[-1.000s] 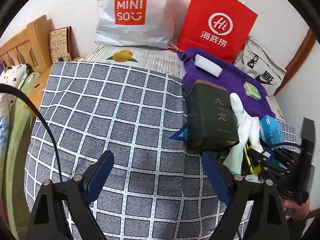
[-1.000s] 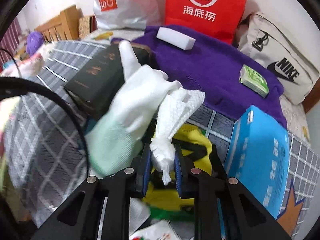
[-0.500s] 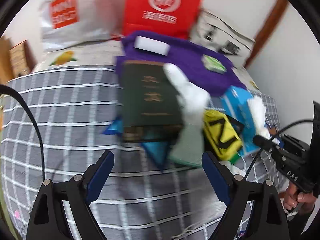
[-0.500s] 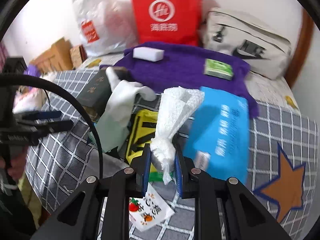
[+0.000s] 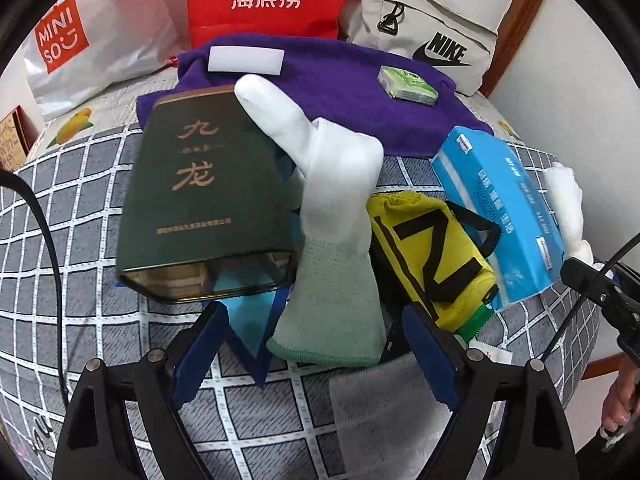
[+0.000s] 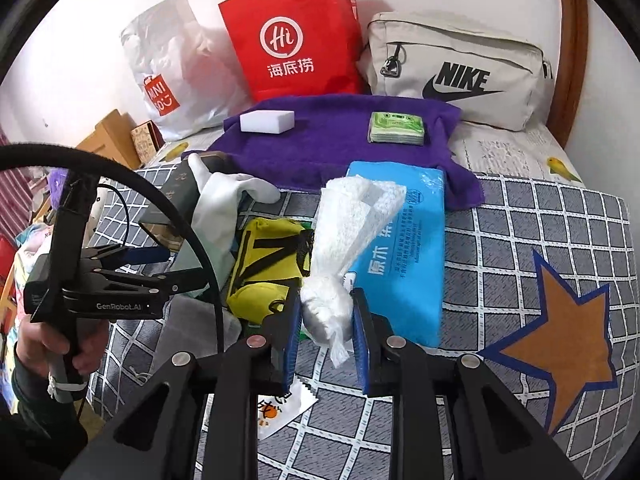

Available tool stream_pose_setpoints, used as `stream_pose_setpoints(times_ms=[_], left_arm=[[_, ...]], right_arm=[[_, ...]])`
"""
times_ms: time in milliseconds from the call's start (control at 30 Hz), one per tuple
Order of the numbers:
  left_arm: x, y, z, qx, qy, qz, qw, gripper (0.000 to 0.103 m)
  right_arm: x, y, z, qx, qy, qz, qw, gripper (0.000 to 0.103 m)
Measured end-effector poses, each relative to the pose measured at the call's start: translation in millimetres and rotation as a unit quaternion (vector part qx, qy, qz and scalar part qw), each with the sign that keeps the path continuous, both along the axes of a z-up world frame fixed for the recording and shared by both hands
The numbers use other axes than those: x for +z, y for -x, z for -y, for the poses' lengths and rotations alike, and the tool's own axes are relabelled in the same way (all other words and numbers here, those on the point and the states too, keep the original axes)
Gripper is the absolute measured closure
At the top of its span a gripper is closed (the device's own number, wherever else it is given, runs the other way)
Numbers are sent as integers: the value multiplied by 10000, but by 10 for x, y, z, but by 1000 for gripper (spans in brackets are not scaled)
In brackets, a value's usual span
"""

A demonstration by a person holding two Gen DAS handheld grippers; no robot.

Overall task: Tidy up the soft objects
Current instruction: 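Carry the tissue onto the green pack with the right tool while the left lays the glove down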

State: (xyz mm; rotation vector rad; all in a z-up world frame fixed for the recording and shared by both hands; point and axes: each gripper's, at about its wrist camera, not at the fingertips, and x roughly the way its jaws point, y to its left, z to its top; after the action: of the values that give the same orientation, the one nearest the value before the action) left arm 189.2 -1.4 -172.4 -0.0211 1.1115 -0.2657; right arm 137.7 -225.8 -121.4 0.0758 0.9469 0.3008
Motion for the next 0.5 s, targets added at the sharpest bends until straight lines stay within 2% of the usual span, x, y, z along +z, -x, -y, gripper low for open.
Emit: stream_pose_setpoints(times_ms=[100,133,167,233,267,367,433,500], left_arm=[[-46,-16,17,41,-32,12,10000,22],[-67,-24,24,36,-10,-7,10000,28],[-87,-31,27,46,8,-28,10000,38],[-126,-52,30,87,63,-82,9999,46],[-133,-49,39,72,38,-56,10000,56],[-113,-26,67,-125,84,-46,9999,78],[-80,-16,50,-173,236,-43,9996,87],[-34,21,37,-195,260,0,9995,88]], right_arm=[[-63,-8,38,-43,-105,-93,9999,78],[-84,-7,47,-55,-151,-114,9998,78],[-92,3,54,-60,-175,-104,9998,78],[-84,30,64,-66,-193,-70,9998,78],[-79,45,68,-75,-192,-76,9998,78],[-69,77,80,-92,-197,-82,9997,78],[-65,73,84,-103,-196,-107,9997,78],[-49,72,80,-119,-186,-102,9997,78]])
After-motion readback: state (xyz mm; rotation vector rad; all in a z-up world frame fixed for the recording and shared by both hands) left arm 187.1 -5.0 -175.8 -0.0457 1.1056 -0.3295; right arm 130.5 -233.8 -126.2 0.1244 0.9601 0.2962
